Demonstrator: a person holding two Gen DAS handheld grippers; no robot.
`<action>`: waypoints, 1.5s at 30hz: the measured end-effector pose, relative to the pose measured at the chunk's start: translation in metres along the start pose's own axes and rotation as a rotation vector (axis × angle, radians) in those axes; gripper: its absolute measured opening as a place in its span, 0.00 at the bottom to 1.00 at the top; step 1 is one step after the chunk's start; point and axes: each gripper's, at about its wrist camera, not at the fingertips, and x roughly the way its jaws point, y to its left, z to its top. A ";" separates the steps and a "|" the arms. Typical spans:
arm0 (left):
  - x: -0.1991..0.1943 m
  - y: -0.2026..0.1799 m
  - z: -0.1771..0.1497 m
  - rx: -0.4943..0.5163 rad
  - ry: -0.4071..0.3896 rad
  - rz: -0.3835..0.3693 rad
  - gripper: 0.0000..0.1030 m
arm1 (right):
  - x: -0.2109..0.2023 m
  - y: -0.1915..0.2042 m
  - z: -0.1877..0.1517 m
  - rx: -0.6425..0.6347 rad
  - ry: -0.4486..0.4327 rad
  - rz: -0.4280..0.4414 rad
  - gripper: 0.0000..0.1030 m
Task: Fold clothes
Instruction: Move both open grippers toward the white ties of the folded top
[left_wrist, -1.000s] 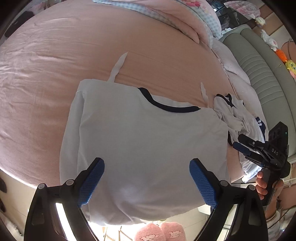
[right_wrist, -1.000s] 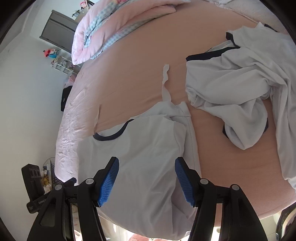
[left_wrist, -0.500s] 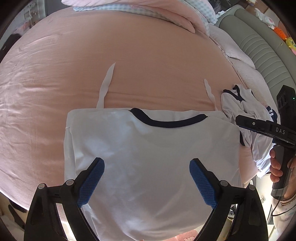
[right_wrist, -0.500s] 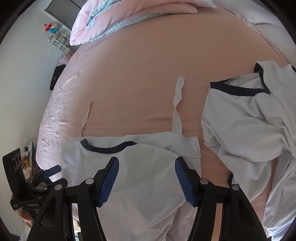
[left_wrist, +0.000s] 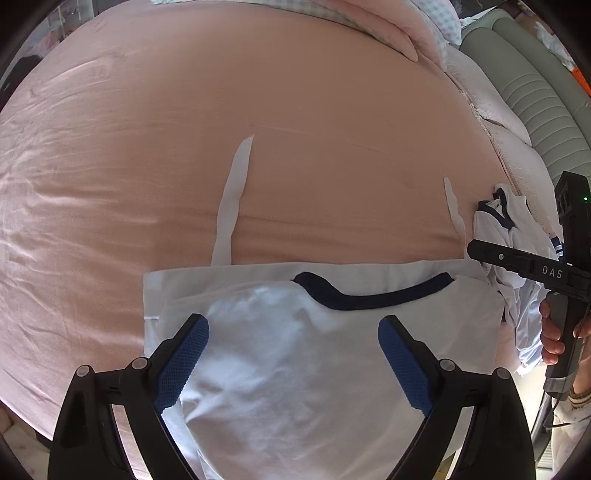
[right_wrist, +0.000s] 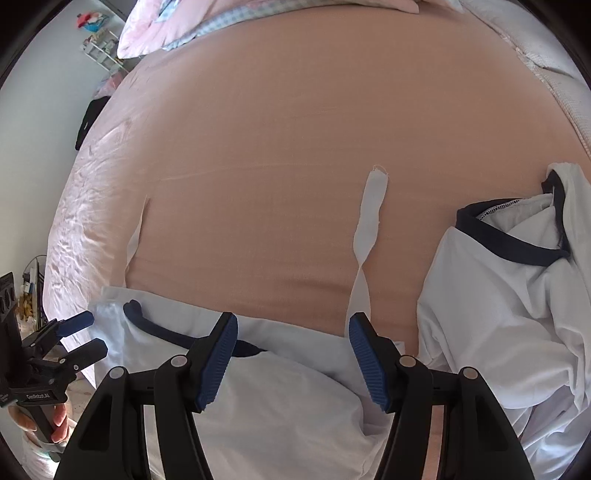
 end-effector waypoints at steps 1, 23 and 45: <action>0.002 0.001 0.005 0.001 0.008 0.014 0.91 | 0.001 -0.002 0.004 0.013 0.003 0.008 0.61; 0.059 0.037 0.065 -0.179 0.128 -0.036 0.91 | 0.039 -0.047 0.053 0.134 0.078 -0.096 0.61; 0.071 0.048 0.063 -0.294 0.050 -0.376 0.91 | 0.050 -0.126 0.043 0.413 -0.005 0.453 0.61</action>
